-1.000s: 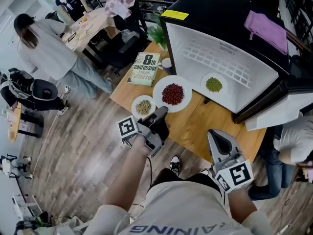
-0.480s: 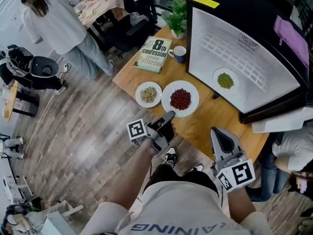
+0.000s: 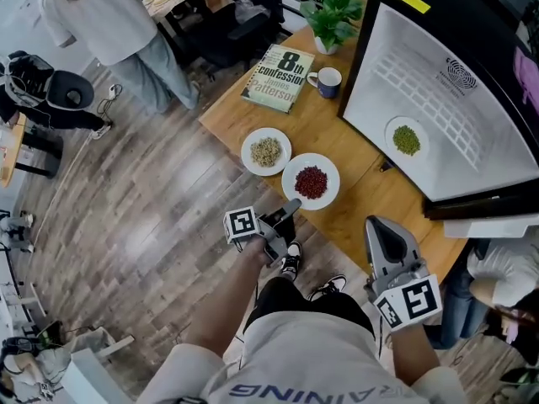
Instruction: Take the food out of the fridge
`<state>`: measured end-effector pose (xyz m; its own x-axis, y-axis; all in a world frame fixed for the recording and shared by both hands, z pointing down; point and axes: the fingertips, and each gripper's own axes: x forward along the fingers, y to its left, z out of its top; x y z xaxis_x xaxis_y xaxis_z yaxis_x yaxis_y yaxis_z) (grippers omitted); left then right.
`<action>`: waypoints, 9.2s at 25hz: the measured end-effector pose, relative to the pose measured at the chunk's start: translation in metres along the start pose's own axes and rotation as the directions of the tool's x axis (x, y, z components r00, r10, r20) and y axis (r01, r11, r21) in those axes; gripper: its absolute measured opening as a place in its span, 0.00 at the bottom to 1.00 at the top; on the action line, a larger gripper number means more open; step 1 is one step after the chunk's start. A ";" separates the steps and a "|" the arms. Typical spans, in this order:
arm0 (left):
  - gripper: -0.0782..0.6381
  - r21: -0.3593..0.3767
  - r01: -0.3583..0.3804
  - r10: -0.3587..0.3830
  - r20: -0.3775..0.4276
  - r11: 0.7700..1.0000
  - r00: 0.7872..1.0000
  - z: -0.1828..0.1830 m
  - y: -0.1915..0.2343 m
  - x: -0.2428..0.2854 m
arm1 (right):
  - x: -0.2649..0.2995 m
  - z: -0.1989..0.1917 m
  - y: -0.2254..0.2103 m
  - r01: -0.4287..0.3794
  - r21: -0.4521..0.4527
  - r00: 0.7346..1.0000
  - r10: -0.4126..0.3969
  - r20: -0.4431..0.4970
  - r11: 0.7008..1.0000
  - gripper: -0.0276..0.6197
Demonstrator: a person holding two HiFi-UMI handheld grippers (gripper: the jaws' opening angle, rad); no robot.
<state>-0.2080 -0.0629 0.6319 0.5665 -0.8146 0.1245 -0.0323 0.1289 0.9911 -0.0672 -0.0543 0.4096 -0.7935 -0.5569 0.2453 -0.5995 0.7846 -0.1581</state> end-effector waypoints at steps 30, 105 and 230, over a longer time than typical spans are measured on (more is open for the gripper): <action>0.19 -0.064 -0.176 0.170 -0.088 0.982 0.982 0.008 0.051 0.008 | 0.011 -0.007 -0.014 0.029 0.043 1.000 -0.029 0.001 0.999 0.07; 0.12 0.954 0.088 0.004 -0.092 0.288 0.996 -0.093 -0.270 0.115 | -0.138 0.032 -0.097 0.420 0.139 0.882 -0.440 0.169 0.897 0.07; 0.14 -0.002 -0.206 0.201 -0.225 0.978 0.954 -0.165 0.009 0.064 | -0.142 -0.037 -0.073 0.278 0.134 0.957 -0.286 0.049 0.951 0.07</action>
<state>-0.0362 -0.0207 0.6408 0.7186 -0.6240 0.3070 -0.1466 0.2957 0.9440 0.0928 -0.0221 0.4219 -0.5928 -0.7708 0.2334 -0.8047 0.5552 -0.2104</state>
